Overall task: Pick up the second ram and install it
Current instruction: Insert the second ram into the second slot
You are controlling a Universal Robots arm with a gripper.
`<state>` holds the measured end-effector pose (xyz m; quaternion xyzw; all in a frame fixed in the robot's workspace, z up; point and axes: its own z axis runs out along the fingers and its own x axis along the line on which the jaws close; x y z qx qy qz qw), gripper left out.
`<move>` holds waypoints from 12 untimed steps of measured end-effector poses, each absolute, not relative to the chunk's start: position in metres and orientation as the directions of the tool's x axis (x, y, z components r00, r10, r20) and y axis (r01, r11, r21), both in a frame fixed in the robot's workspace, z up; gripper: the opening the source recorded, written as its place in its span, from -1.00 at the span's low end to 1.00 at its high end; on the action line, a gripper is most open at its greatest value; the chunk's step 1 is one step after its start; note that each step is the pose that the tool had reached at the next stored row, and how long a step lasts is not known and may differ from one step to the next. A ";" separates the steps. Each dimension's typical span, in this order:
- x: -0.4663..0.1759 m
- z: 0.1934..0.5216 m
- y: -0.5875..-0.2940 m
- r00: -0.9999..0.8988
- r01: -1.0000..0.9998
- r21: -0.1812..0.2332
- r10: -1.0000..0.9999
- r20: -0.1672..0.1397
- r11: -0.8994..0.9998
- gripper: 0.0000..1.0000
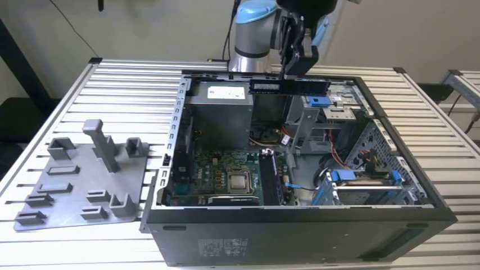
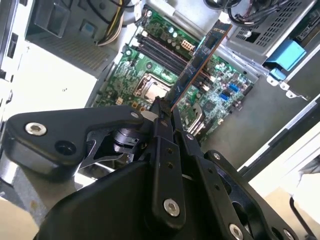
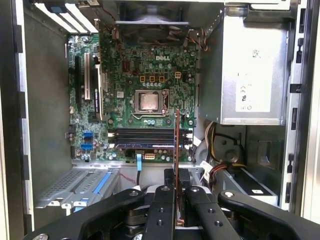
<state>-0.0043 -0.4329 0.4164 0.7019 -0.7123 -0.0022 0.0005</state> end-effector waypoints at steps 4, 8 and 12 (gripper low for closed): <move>-0.004 0.416 -0.433 -0.015 -1.000 0.000 -1.000 -0.002 0.015 -0.72; -0.004 0.416 -0.433 -0.017 -1.000 -0.003 -1.000 -0.002 0.017 -0.72; -0.004 0.416 -0.433 -0.062 -0.998 -0.003 -0.998 0.001 0.062 -0.72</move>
